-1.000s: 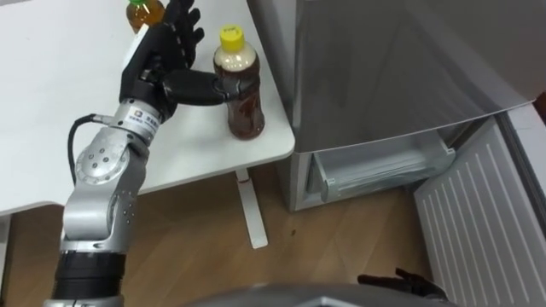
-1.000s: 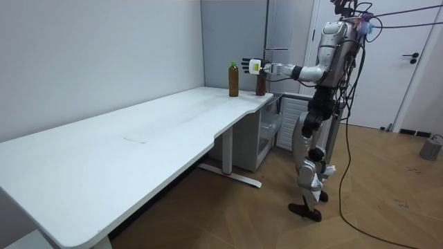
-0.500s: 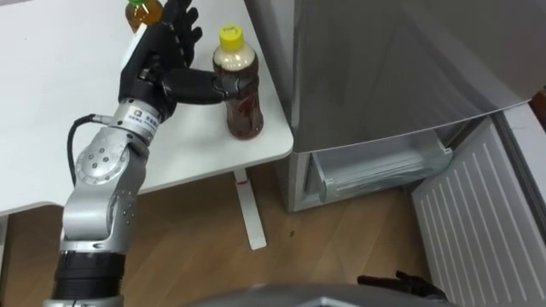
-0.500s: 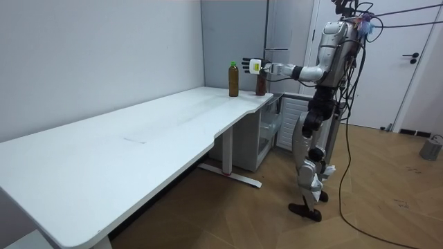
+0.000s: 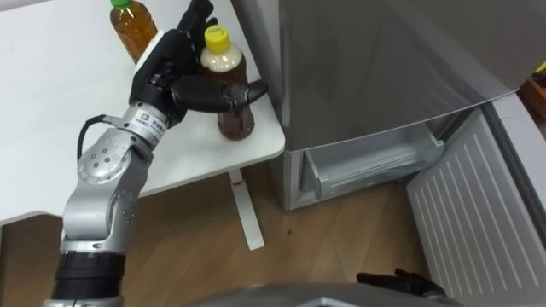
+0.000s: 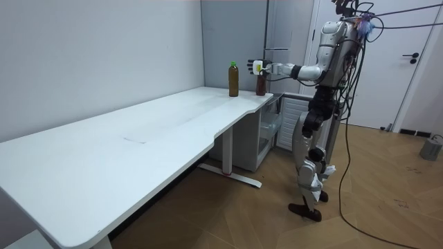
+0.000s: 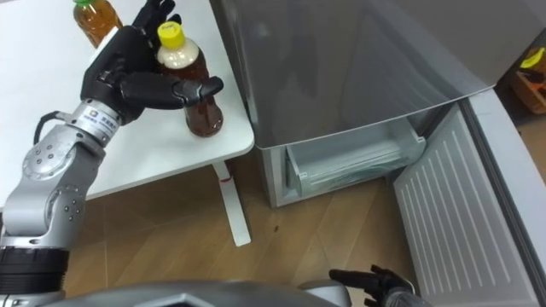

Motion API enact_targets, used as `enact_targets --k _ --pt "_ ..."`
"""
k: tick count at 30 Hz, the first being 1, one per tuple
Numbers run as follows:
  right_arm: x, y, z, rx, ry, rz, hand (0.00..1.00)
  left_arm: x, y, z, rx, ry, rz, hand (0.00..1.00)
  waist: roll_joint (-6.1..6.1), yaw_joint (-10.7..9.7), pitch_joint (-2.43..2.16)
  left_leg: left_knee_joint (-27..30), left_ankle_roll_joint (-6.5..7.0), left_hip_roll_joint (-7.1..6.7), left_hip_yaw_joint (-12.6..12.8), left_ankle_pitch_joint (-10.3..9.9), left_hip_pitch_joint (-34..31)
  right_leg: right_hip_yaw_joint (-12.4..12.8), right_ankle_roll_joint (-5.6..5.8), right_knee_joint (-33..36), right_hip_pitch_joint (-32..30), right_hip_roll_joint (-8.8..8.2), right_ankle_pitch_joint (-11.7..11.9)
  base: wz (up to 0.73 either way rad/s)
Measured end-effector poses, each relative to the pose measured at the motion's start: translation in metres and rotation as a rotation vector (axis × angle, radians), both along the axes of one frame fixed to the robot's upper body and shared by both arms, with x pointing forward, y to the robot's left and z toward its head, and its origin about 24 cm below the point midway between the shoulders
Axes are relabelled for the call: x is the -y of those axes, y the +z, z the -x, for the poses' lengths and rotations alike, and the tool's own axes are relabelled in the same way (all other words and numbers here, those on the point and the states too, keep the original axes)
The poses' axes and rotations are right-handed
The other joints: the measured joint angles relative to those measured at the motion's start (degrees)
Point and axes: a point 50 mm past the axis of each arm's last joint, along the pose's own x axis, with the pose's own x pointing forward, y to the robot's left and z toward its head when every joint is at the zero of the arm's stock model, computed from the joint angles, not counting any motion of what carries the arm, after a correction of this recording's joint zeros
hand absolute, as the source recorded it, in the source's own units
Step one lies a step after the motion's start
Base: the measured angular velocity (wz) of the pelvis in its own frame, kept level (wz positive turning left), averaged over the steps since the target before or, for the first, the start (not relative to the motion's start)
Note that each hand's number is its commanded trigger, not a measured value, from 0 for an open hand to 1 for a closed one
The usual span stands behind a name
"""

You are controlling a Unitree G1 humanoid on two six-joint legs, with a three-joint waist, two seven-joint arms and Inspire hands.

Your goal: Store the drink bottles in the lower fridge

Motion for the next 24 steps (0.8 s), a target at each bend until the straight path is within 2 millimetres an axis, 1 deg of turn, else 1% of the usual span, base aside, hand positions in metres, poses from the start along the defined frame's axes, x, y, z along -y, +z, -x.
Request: enact_targets --k 6,7,8,9,24 --pt "0.0024 0.0005 0.0005 -0.004 -0.002 0.012 0.00 0.0024 -0.0001 0.0005 0.001 -0.033 -0.001 0.00 0.12 0.1 0.01 0.1 -0.01 0.01 0.0 0.0 0.1 0.0 0.00 0.0 0.0 0.01 0.0 0.00" --pt "0.0025 0.0004 0.0007 -0.005 -0.003 0.015 0.00 0.0029 -0.0001 0.0006 0.002 -0.039 -0.001 0.27 0.11 0.1 0.01 0.1 -0.01 0.00 0.0 0.0 0.1 0.0 0.00 0.0 0.0 0.00 0.0 0.00" --pt "0.0025 0.0004 0.0010 -0.007 -0.004 0.016 0.00 0.0034 -0.0002 0.0007 0.002 -0.044 -0.001 0.58 0.10 0.1 0.02 0.1 -0.01 0.00 0.0 0.0 0.1 0.0 0.00 0.0 0.0 0.00 0.0 0.00" --pt "0.0025 0.0004 0.0011 -0.007 -0.004 0.016 0.00 0.0036 -0.0001 0.0008 0.002 -0.048 -0.001 1.00 0.09 0.1 0.03 0.1 -0.01 0.00 0.0 0.0 0.1 0.0 0.00 0.0 0.0 0.00 0.0 0.00" --pt "0.0029 0.0001 0.0023 -0.018 -0.002 0.033 0.00 0.0037 -0.0015 0.0011 -0.005 -0.066 -0.013 1.00 -0.34 0.1 0.27 0.1 -0.01 0.00 0.0 0.0 0.0 0.1 0.00 -0.1 -0.1 0.00 0.0 0.00"
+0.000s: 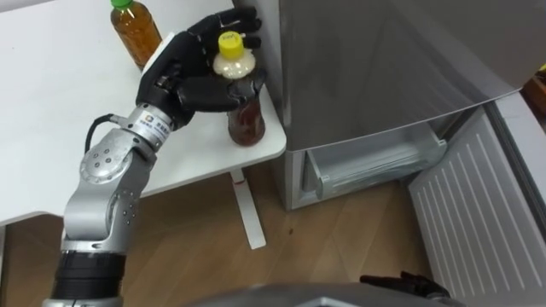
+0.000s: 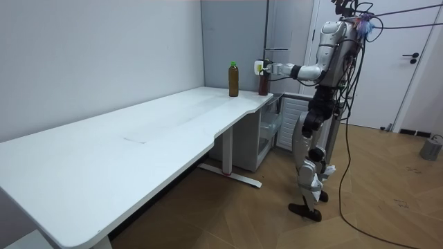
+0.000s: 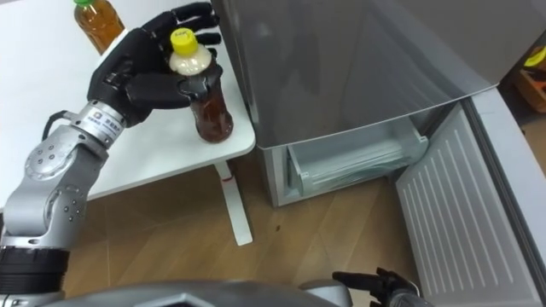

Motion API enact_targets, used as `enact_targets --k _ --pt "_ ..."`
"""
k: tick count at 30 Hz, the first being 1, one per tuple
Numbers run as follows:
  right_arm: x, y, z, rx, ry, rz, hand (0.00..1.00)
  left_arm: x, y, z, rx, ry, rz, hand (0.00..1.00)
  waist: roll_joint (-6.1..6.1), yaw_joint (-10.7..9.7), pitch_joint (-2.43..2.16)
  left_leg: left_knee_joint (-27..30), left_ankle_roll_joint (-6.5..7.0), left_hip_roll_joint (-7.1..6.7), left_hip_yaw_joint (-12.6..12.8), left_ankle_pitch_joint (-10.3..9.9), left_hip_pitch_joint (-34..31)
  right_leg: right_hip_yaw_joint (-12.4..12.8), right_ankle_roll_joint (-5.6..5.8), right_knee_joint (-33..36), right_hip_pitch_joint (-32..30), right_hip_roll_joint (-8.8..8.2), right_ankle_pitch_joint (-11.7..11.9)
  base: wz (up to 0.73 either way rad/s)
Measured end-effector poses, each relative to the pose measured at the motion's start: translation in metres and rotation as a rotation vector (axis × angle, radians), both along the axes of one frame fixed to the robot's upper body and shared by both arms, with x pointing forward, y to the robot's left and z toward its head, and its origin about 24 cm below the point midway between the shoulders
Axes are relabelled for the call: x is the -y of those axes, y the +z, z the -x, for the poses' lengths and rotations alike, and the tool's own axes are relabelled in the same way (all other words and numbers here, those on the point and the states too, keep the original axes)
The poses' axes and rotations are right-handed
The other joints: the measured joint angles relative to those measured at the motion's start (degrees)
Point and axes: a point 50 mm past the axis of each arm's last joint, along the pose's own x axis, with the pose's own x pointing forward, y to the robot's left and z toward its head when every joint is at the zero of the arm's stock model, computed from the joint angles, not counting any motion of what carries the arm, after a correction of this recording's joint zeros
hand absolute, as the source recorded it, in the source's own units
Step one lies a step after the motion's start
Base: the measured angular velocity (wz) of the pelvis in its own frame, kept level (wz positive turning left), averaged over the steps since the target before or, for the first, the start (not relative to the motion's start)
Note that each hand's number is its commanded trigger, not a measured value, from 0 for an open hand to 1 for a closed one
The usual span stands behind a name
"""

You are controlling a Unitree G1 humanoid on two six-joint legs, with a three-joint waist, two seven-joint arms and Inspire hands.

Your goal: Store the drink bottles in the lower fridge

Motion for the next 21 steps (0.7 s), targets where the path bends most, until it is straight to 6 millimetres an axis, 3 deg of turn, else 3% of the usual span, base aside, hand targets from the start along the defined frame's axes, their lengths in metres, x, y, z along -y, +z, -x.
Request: enact_targets --k 8,21 --pt "0.000 0.000 -0.001 0.002 0.001 0.005 0.00 0.015 -0.009 0.003 -0.057 -0.080 -0.026 1.00 0.21 0.0 -0.22 0.2 -0.01 0.00 0.0 0.0 -0.8 0.0 0.00 0.1 -0.8 -0.01 0.0 0.00" --pt "0.001 0.000 0.001 -0.002 0.001 0.007 0.00 0.015 -0.010 0.003 -0.060 -0.085 -0.036 1.00 0.21 0.1 -0.21 0.2 -0.01 0.00 0.0 0.0 -0.9 0.0 0.00 0.1 -0.8 -0.03 0.0 0.00"
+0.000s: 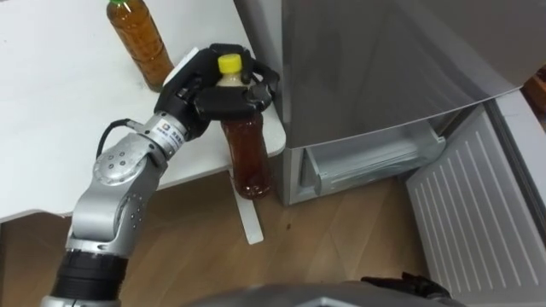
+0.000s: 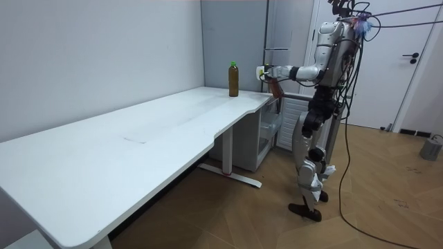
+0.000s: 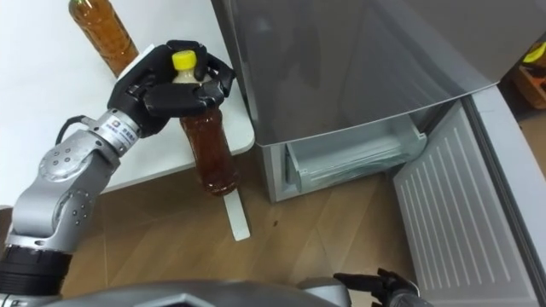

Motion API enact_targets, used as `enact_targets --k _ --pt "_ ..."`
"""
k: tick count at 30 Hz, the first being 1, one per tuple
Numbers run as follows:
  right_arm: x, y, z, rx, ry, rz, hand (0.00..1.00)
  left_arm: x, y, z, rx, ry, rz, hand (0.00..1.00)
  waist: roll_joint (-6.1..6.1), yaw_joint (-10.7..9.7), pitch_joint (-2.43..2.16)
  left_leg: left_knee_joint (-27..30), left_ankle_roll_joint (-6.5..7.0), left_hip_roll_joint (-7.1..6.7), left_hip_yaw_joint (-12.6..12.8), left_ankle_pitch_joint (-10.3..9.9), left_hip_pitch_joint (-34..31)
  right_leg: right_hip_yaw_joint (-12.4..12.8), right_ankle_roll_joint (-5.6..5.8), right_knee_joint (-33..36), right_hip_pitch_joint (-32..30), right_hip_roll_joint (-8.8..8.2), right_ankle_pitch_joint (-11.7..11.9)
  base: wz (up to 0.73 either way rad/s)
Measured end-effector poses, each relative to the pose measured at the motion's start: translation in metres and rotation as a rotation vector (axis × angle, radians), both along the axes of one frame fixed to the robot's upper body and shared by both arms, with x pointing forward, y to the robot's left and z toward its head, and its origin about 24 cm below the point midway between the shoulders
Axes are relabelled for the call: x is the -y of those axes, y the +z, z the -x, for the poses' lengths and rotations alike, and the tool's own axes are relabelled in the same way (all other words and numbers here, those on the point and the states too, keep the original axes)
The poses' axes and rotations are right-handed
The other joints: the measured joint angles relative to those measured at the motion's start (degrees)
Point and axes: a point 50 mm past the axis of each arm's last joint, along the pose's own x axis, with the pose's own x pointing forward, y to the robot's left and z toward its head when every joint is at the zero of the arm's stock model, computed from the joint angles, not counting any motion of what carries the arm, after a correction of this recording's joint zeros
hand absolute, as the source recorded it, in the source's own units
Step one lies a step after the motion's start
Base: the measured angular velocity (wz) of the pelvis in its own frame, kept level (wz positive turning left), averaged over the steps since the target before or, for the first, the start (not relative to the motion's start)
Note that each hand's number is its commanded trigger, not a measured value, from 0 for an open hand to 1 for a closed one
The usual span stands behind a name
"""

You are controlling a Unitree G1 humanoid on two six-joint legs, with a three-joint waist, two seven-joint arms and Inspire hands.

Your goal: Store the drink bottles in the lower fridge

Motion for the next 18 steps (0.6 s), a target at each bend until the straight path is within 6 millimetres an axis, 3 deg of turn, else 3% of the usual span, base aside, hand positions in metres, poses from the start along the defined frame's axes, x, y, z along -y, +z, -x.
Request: enact_targets --k 12,18 --pt "-0.0005 -0.0001 0.0010 0.002 0.012 0.001 0.00 0.0005 0.0003 0.0000 0.002 -0.002 0.002 1.00 0.08 0.4 -0.05 0.1 0.00 0.01 0.1 0.0 0.4 -0.2 -0.01 0.0 0.2 0.00 0.0 0.00" --pt "-0.0036 0.0001 -0.0037 0.018 0.048 -0.016 0.00 0.0021 0.0027 -0.0001 0.012 -0.004 0.013 1.00 -0.54 0.6 -0.09 0.4 0.00 0.05 0.1 0.0 0.0 -0.2 -0.02 0.1 0.0 0.01 0.0 0.00"
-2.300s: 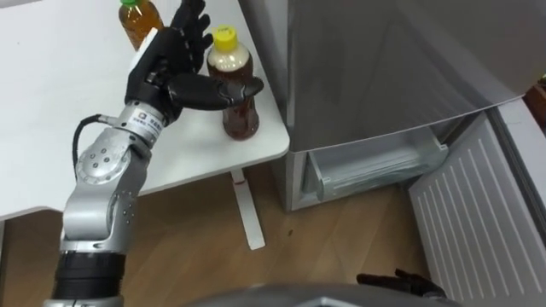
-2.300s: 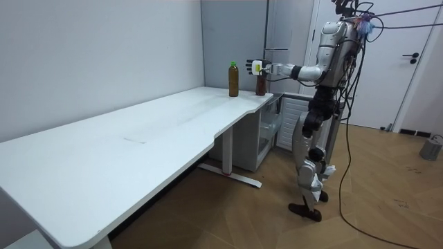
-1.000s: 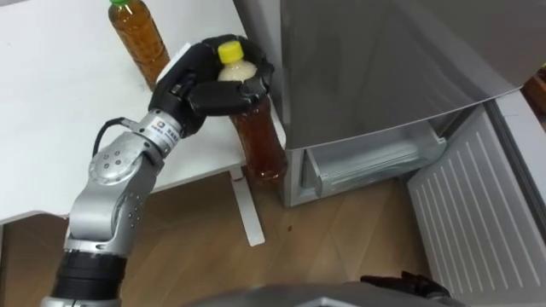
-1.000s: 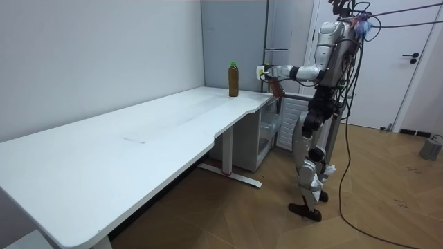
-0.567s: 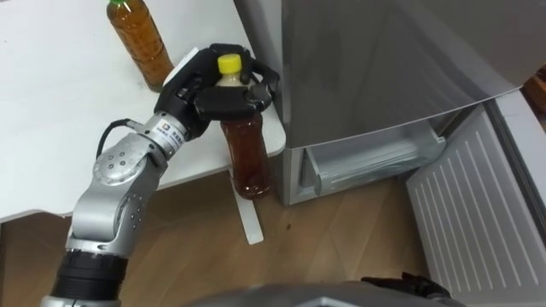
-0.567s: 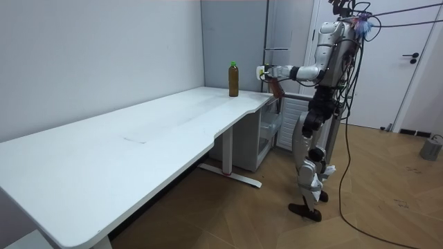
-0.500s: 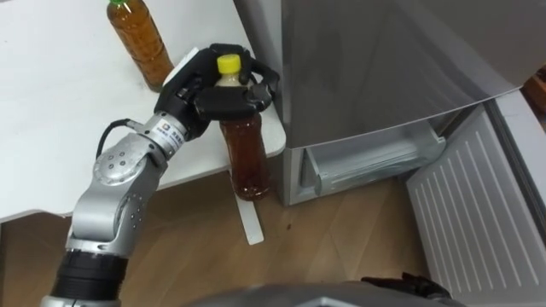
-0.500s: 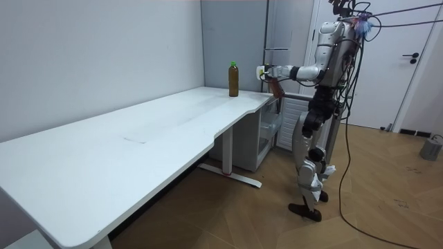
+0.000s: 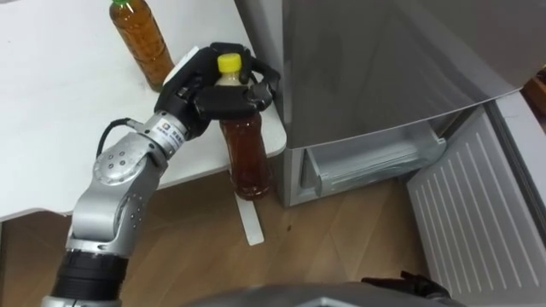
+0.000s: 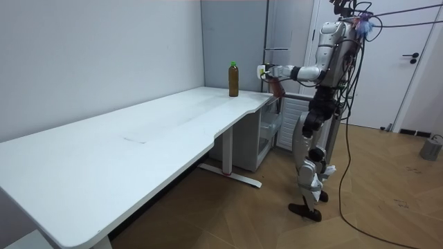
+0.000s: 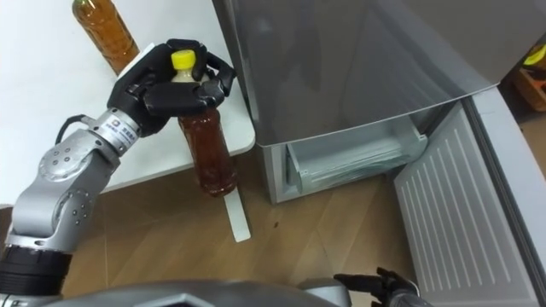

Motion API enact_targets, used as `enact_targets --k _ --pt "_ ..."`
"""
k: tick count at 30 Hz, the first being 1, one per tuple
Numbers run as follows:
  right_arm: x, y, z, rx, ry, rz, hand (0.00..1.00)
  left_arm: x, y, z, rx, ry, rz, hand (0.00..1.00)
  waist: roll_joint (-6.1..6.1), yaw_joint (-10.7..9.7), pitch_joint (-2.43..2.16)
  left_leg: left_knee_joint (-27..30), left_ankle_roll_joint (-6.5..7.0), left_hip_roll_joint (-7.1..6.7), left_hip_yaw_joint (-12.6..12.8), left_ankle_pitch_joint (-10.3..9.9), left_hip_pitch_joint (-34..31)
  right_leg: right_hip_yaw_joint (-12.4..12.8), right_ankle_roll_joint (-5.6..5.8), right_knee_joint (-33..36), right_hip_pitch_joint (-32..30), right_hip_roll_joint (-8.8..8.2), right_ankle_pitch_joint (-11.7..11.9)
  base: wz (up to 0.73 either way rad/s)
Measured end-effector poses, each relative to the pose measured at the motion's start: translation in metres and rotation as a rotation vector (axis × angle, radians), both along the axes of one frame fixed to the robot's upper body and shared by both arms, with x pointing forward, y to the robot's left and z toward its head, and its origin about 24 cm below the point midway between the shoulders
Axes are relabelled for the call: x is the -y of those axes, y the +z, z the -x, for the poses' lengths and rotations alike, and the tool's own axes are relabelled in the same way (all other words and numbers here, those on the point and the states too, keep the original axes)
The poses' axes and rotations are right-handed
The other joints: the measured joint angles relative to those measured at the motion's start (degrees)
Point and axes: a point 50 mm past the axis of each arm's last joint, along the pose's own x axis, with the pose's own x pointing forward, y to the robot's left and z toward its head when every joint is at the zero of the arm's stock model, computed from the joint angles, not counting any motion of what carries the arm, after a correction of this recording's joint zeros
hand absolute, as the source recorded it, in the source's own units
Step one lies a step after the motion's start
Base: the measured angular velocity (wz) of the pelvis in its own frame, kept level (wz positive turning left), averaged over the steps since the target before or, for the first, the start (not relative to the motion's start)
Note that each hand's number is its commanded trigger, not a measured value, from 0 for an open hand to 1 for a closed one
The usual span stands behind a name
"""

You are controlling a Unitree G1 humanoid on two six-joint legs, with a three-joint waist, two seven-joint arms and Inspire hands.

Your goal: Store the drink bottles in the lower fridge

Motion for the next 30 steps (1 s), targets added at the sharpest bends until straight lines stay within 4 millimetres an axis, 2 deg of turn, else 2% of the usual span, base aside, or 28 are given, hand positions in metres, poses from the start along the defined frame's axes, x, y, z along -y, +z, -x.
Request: enact_targets --k 3,5,8,11,16,28,30 --pt "-0.003 0.001 -0.007 0.023 0.046 -0.020 0.00 0.003 0.009 0.000 0.037 -0.012 0.007 1.00 -0.37 0.1 -0.23 0.2 0.00 0.05 -0.2 0.0 -0.7 0.0 -0.05 0.0 -0.5 -0.01 0.0 0.00" --pt "-0.005 0.001 -0.011 0.028 0.084 -0.020 0.00 0.008 0.021 0.001 0.093 -0.027 0.024 1.00 -0.46 1.1 -0.28 0.3 0.00 0.07 -0.4 0.0 -0.7 0.1 -0.14 0.0 -0.5 0.01 0.1 -0.03" --pt "-0.009 0.002 -0.016 0.043 0.129 -0.017 0.00 0.015 0.028 0.002 0.113 -0.046 0.104 1.00 -0.43 2.8 -0.29 0.3 0.00 0.06 -0.6 0.0 -0.4 -0.3 -0.15 0.0 -0.2 -0.08 0.1 0.02" --pt "-0.020 0.004 -0.033 0.084 0.239 -0.024 0.00 0.016 0.027 0.005 0.099 -0.055 0.167 1.00 -0.43 4.1 -0.25 0.3 -0.10 0.24 -0.7 0.1 -0.1 -1.0 -0.16 0.0 -0.1 -0.09 0.1 0.07" --pt "-0.032 0.005 -0.045 0.114 0.351 -0.037 0.00 0.016 0.026 0.005 0.098 -0.050 0.172 1.00 -0.06 6.3 -0.39 0.6 -0.09 0.23 -0.9 0.1 -0.6 -1.6 -0.16 0.0 -0.1 -0.29 0.1 0.08" --pt "-0.063 0.016 -0.071 0.212 0.679 -0.100 0.00 0.014 0.025 0.008 0.106 -0.044 0.176 1.00 -0.20 9.0 -0.32 0.5 0.02 0.03 -1.0 0.2 -1.5 -2.1 -0.14 0.1 -0.5 -0.41 0.1 0.01" --pt "-0.069 0.021 -0.078 0.247 0.733 -0.115 0.00 0.014 0.024 0.009 0.107 -0.045 0.175 1.00 -0.26 9.2 -0.28 0.8 0.02 0.05 -1.1 0.2 -2.2 -3.0 -0.14 0.2 -1.1 -0.64 0.1 0.10"
